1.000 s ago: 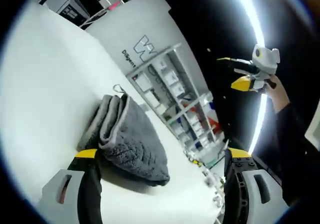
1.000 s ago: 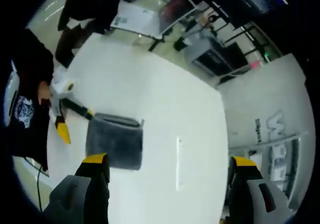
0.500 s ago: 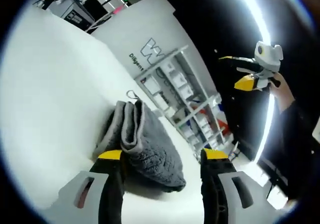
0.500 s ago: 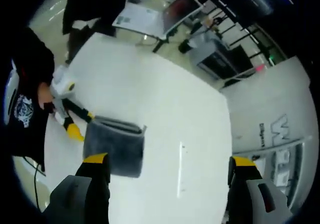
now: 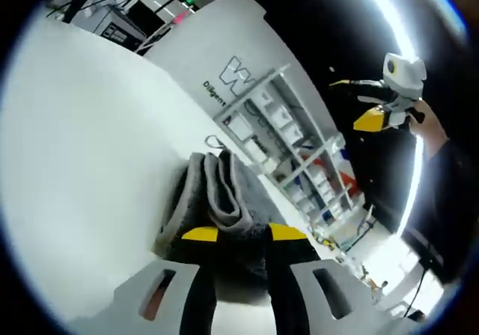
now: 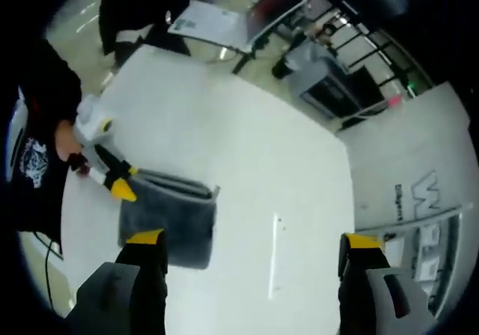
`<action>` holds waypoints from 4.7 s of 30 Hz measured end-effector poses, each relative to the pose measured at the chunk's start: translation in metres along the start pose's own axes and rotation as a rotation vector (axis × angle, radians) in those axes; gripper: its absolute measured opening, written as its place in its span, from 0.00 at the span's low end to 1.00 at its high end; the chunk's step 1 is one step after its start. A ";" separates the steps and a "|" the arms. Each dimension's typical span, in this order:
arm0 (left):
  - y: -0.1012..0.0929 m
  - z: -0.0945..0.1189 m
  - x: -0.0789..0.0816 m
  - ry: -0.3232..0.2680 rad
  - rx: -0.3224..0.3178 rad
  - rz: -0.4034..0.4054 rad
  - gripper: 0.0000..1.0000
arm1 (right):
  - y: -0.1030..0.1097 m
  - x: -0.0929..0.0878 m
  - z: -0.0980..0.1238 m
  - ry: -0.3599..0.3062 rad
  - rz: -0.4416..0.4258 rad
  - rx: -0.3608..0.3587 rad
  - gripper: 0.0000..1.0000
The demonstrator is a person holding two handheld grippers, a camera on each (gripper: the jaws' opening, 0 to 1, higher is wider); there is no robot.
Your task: Open the folded towel by lifting each exposed corner and separating the folded layers until the towel lies flat within the target outline without major curled edges
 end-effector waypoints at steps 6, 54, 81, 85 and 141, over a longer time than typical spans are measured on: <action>-0.001 -0.001 0.000 -0.005 -0.021 -0.006 0.13 | 0.004 0.003 -0.015 -0.003 0.015 0.059 0.80; -0.014 -0.006 0.010 -0.030 -0.144 -0.051 0.08 | 0.041 0.004 -0.147 0.053 0.059 0.422 0.37; -0.014 -0.006 0.004 -0.003 -0.154 -0.022 0.08 | 0.052 -0.002 -0.186 0.114 0.127 0.434 0.33; -0.014 -0.006 0.004 -0.003 -0.156 -0.019 0.08 | 0.050 -0.002 -0.186 0.108 0.132 0.428 0.33; -0.013 -0.008 -0.002 0.021 -0.152 0.008 0.07 | 0.052 -0.003 -0.193 0.104 0.173 0.505 0.09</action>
Point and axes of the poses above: the point that each gripper's makers call its tool centre point, and the gripper's own axes: z roughly backward along the fingers, y roughly to its left, x roughly out of its top, the point moved 8 cm from there along z, roughly backward along the fingers, and after that the axes turned 7 degrees about y, right-handed, at the moved point
